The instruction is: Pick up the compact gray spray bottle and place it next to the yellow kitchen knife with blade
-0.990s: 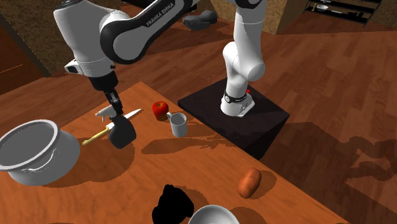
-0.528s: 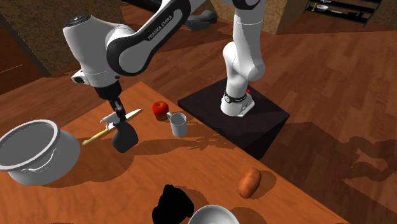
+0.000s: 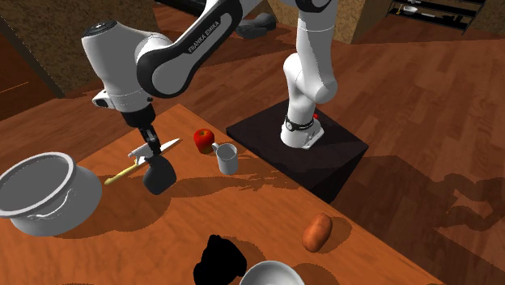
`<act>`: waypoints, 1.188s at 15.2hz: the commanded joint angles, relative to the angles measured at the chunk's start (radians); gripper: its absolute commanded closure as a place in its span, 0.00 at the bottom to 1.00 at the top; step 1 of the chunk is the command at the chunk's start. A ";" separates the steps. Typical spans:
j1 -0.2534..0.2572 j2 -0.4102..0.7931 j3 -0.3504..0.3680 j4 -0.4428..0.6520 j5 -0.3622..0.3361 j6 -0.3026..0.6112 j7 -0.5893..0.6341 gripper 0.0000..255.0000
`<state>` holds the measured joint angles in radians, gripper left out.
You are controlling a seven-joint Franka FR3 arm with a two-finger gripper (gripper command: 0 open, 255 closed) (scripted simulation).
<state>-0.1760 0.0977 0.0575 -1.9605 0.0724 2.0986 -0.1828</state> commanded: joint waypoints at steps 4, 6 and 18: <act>0.000 0.000 0.000 0.000 0.000 0.000 0.000 0.00; 0.000 0.000 0.000 0.000 0.000 0.000 0.000 0.00; -0.004 -0.039 -0.004 0.080 -0.001 -0.119 0.001 0.00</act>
